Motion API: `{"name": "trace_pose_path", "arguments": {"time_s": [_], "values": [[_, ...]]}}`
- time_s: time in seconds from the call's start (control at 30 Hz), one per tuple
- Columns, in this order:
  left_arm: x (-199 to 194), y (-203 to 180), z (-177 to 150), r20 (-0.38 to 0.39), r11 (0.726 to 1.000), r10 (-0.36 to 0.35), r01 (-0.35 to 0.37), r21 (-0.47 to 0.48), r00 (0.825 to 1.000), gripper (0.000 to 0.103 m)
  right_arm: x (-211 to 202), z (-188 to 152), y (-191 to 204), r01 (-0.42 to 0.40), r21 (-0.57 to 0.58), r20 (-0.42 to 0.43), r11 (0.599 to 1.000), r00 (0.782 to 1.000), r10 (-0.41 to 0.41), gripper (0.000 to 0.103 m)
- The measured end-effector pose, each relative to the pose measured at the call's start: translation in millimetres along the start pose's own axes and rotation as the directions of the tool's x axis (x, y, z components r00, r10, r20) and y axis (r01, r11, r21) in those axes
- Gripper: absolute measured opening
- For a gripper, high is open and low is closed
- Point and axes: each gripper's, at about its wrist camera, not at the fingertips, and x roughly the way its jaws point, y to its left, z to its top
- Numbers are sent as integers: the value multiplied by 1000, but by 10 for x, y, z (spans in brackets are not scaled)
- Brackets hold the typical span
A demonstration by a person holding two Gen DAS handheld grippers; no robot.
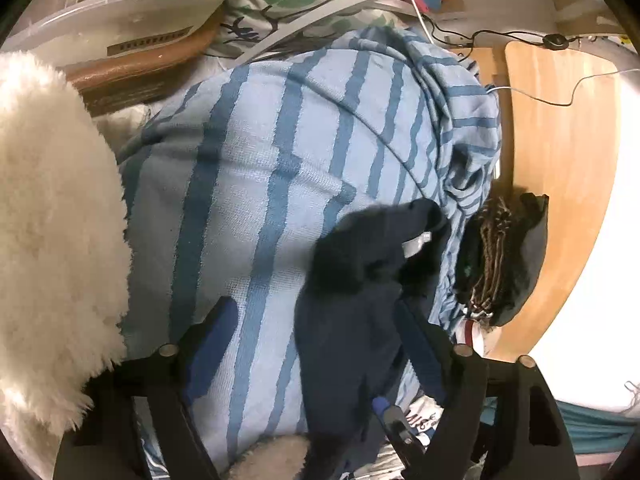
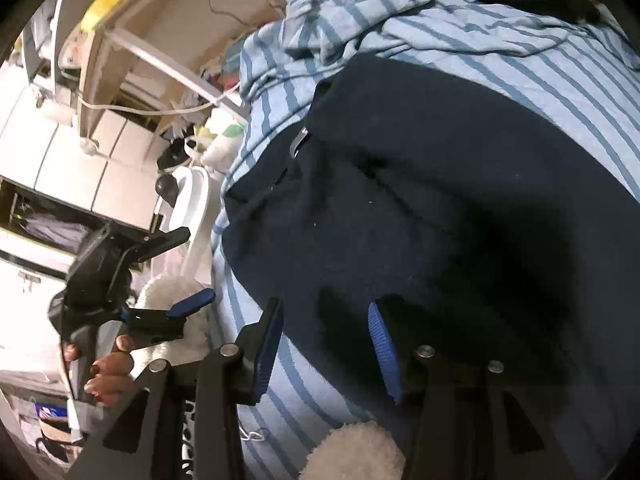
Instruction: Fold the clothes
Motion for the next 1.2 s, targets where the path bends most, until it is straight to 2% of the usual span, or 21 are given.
{"name": "trace_pose_path", "arguments": {"time_s": [0.07,0.17,0.2,0.23,0.33,0.43,0.6,0.73,0.9,1.0,1.07,1.13,1.2], "values": [[98,21,-43,-18,1000,9,-9,-11,1000,72,-45,-12,-68,5,23,8,1000,1000,-5,50],[233,-28,-31,-6,999,-48,48,-5,999,69,-90,-13,-183,5,56,12,998,1000,-5,50],[278,-45,-26,-2,998,-67,67,-3,998,63,-89,-9,-220,0,70,12,998,1000,-1,50],[327,-86,-12,-15,995,-97,97,2,995,50,-76,-3,-255,-8,87,12,996,1000,7,50],[536,-207,21,-53,997,-54,57,52,997,13,-29,5,-339,-23,128,6,991,1000,23,50],[565,-182,120,-26,997,-70,71,40,997,10,12,-11,-357,-20,136,0,990,1000,20,50],[535,-161,261,-29,996,-92,93,11,995,10,35,-51,-408,-44,168,-4,985,999,45,50],[562,-209,292,-48,997,-78,79,16,996,10,41,-71,-414,-24,164,-19,986,999,27,50],[510,-162,335,-79,995,-104,103,-15,991,12,59,-73,-414,-19,168,-20,986,1000,23,51],[374,-169,353,-16,992,-123,122,-22,992,35,65,-76,-403,-20,168,-18,986,1000,24,55],[282,-176,364,28,990,-135,135,-26,991,68,67,-76,-391,-18,162,-18,987,1000,21,56],[218,-204,385,49,991,-132,133,-12,990,70,73,-78,-383,-14,161,-18,987,1000,17,56],[236,-295,407,22,993,-110,109,41,994,65,79,-74,-382,-17,166,-16,986,1000,20,57]]}}
